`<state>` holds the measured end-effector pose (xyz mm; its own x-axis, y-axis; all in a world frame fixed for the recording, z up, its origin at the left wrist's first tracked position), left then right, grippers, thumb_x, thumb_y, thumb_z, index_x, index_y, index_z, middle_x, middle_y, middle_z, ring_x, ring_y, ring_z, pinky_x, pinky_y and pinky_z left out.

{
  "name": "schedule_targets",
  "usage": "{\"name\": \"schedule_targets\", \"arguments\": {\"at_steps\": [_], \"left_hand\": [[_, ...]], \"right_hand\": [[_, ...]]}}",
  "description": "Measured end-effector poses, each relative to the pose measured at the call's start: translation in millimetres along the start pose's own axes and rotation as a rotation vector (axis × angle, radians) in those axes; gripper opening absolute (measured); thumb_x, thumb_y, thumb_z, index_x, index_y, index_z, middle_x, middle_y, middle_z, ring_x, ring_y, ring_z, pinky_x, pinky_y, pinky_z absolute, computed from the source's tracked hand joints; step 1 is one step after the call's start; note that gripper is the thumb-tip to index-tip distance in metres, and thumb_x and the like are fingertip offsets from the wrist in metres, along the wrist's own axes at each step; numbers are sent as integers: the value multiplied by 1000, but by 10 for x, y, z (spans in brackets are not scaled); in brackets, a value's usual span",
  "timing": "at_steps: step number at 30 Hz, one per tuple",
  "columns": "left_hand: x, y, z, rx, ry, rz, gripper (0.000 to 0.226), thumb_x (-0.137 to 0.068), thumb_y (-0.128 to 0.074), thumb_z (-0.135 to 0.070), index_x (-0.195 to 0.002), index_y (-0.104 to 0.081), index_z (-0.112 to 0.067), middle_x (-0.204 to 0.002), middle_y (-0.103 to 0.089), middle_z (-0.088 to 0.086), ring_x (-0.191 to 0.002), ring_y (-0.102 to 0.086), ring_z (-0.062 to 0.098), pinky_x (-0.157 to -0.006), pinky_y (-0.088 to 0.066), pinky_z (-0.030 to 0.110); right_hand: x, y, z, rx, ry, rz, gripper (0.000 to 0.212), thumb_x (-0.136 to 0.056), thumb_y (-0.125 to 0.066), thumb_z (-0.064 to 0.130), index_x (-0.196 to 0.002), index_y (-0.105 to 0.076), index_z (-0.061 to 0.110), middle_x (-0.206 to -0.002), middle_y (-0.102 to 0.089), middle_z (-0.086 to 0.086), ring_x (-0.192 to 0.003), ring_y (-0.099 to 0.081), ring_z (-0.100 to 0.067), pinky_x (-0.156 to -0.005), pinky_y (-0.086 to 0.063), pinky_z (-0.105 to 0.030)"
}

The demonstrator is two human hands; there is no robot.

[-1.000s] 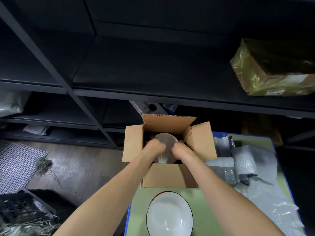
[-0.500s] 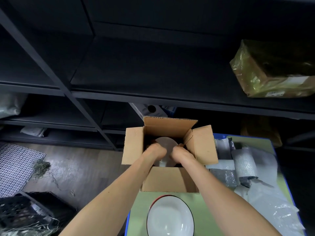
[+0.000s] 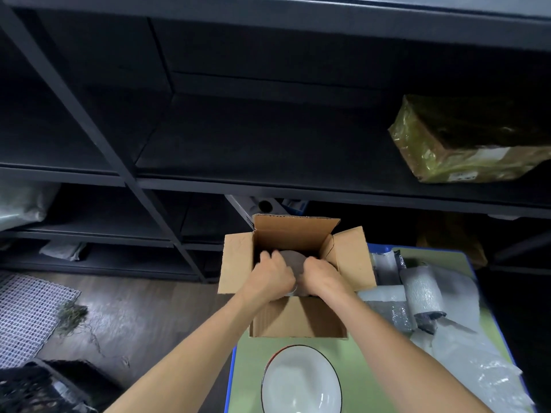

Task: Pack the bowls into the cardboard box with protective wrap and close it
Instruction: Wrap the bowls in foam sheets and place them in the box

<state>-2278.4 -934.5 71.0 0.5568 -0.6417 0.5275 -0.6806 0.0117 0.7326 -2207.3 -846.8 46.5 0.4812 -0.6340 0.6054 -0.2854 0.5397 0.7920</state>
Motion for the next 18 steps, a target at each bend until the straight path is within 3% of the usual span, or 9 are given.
{"name": "schedule_targets", "arguments": {"at_steps": [4, 6, 12, 18], "left_hand": [[302, 95, 82, -32, -186, -142, 40, -106, -38, -25, -141, -43, -6, -139, -45, 13, -121, -49, 25, -100, -42, 33], [423, 118, 169, 0, -249, -182, 46, -105, -39, -27, -148, -39, -11, -142, -46, 7, -125, -48, 21, -102, -39, 27], [644, 14, 467, -94, -383, -321, 41, -103, -43, -30, -140, -52, -14, -139, -49, 3, -128, -41, 19, -106, -38, 31], [810, -155, 543, -104, -451, -337, 40, -99, -46, -23, -132, -59, -6, -126, -55, 14, -126, -44, 30, -104, -41, 38]], "right_hand": [[153, 30, -98, -76, 79, -86, 32, -100, -53, 21, -129, -56, 6, -129, -55, -16, -112, -57, -33, -77, -39, -34], [290, 88, -128, -80, 133, -107, 31, -102, -48, 24, -128, -56, 8, -128, -54, -14, -109, -58, -32, -75, -38, -32], [674, 83, -224, -98, 252, -186, 39, -104, -46, 33, -135, -54, 12, -138, -52, -9, -120, -56, -28, -98, -47, -40], [951, -32, -357, -106, 321, -260, 44, -103, -47, 31, -144, -48, 16, -145, -49, -4, -128, -50, -22, -102, -43, -36]]}}
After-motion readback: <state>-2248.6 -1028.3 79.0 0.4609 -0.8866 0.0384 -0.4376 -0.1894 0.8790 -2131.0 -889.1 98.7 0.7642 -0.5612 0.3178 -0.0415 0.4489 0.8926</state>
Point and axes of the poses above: each hand's wrist, its own x-axis away from the middle knuckle, its own y-axis out of the back of the hand, z = x × y, the point moved 2 cm from there along -x, towards the middle knuckle
